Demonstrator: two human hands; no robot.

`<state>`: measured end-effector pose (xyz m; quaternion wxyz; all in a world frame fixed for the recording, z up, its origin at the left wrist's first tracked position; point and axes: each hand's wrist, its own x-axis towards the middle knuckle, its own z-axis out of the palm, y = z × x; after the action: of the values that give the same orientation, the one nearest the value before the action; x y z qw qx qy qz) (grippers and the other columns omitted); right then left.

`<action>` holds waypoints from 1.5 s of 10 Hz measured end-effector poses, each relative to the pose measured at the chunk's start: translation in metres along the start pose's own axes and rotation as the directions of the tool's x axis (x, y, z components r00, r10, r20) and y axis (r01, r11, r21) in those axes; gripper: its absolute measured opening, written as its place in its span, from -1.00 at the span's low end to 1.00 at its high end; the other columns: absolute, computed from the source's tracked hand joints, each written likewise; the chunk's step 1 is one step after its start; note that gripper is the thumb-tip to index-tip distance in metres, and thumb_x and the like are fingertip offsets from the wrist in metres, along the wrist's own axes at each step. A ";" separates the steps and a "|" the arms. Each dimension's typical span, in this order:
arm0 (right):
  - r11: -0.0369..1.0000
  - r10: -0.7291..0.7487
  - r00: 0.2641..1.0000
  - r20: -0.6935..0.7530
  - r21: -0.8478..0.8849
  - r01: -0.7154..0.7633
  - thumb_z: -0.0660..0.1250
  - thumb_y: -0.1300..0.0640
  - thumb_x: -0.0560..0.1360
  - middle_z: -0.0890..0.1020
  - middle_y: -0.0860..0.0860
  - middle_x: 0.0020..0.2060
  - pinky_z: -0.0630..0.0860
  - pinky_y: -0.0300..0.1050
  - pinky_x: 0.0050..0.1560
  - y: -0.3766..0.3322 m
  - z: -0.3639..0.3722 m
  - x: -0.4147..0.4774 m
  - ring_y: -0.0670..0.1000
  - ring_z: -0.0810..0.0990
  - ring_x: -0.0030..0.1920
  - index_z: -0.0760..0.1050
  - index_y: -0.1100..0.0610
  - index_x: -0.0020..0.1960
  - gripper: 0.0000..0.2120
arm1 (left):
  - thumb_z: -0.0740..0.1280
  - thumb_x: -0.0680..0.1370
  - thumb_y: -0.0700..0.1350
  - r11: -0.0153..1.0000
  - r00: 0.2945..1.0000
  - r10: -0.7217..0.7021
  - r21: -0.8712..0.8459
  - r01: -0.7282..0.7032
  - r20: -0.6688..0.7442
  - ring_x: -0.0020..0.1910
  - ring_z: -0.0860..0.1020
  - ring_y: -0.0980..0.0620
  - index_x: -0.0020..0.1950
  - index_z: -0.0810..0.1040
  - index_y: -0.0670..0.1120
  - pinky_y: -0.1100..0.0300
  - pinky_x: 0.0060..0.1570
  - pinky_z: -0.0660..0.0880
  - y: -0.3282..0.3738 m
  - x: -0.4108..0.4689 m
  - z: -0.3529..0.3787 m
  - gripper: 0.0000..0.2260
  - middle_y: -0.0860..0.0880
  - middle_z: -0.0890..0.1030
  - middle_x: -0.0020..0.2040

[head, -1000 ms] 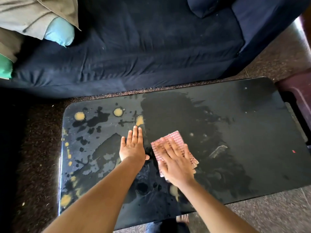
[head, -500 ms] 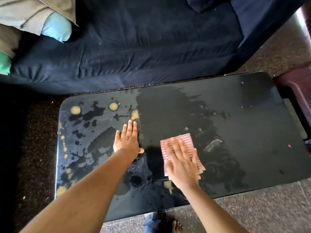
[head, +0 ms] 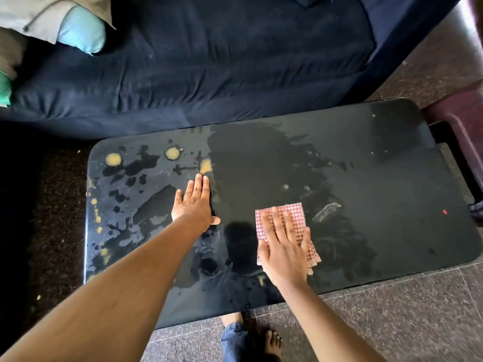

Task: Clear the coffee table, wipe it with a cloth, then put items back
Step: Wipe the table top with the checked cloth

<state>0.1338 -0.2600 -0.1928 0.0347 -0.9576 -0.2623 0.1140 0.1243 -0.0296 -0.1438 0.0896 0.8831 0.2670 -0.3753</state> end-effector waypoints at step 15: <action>0.960 -0.279 0.960 0.020 0.010 0.279 0.10 -0.15 0.47 0.16 -0.07 0.51 0.19 0.39 0.34 -0.025 0.016 -0.073 0.03 0.15 0.50 0.11 -0.13 0.51 -0.39 | 0.33 0.53 0.05 0.972 0.976 0.020 -0.226 -0.071 -0.218 0.54 -0.24 -0.04 0.54 -0.32 -0.01 -0.02 0.49 -0.13 0.012 -0.113 0.116 -0.11 0.00 -0.29 0.56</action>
<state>0.0566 -0.2759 -0.1907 0.0511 -0.9096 -0.3947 0.1191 -0.0056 -0.1276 -0.1452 0.1715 0.9077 0.2968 -0.2419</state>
